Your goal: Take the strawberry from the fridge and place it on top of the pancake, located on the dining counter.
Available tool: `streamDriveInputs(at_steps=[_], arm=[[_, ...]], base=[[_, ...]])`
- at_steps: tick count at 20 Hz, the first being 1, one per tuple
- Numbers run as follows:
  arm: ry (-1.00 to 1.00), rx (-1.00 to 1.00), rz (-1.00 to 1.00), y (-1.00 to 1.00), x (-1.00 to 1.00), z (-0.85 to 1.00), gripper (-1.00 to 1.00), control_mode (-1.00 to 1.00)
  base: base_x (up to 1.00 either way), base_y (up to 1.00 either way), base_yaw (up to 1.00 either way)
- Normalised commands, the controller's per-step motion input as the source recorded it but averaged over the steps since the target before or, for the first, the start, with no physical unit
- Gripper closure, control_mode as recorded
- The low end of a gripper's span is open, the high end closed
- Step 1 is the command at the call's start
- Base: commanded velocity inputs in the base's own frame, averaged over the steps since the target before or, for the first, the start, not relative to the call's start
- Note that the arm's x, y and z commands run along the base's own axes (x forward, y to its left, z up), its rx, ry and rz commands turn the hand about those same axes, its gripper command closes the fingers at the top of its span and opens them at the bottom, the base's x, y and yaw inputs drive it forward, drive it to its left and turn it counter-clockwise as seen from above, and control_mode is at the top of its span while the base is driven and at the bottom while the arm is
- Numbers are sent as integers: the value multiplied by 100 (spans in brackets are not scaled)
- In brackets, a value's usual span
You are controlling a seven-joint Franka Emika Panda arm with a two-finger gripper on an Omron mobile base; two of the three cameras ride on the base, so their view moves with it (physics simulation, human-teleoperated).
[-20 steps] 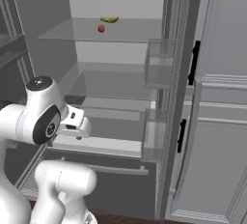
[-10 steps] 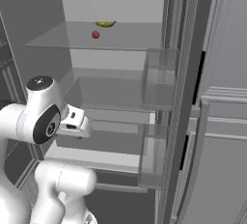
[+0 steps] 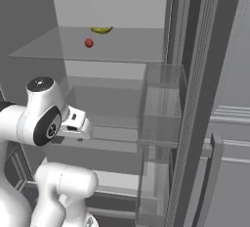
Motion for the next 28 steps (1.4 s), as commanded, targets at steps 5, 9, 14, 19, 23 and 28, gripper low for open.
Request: streamDriveInputs(at_steps=[5, 9, 14, 19, 23, 28], arm=[[0, 0, 0, 0, 0, 0, -100, 100], [0, 0, 0, 0, 0, 0, -100, 100], [0, 0, 0, 0, 2, 1, -100, -100], [-11, -1, 0, 9, 2, 33, -100, -100], [-20, -1, 0, 13, 0, 73, -100, -100], [-33, 0, 1, 7, 0, 86, -100, -100]], base=[[53, 0, 0], [49, 0, 0], [24, 0, 0], [0, 0, 0], [0, 0, 0], [0, 0, 0]])
